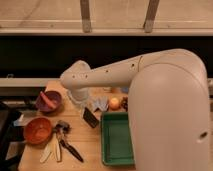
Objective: Wipe red bowl with eraser
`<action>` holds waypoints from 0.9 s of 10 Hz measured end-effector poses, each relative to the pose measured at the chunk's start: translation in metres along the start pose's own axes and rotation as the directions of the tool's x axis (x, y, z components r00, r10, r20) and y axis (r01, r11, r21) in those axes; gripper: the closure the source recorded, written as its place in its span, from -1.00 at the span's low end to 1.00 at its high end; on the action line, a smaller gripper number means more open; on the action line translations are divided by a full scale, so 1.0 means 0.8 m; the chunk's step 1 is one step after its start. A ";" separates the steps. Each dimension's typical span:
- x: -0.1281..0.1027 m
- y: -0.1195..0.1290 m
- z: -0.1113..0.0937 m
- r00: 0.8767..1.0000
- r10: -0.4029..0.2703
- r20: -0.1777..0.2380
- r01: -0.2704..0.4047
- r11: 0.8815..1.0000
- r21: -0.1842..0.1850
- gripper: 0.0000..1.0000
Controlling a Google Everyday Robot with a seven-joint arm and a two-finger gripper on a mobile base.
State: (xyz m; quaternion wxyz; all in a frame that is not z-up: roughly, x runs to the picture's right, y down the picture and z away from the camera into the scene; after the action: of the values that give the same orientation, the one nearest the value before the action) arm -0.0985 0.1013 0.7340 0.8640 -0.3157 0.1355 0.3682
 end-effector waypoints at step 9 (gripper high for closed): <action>-0.141 0.140 -0.057 0.927 -0.302 0.224 0.325 0.943 -0.073 1.00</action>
State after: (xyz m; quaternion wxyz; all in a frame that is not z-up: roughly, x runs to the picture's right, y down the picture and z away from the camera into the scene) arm -0.2576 0.0690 0.7024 0.9026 -0.3394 -0.0287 0.2632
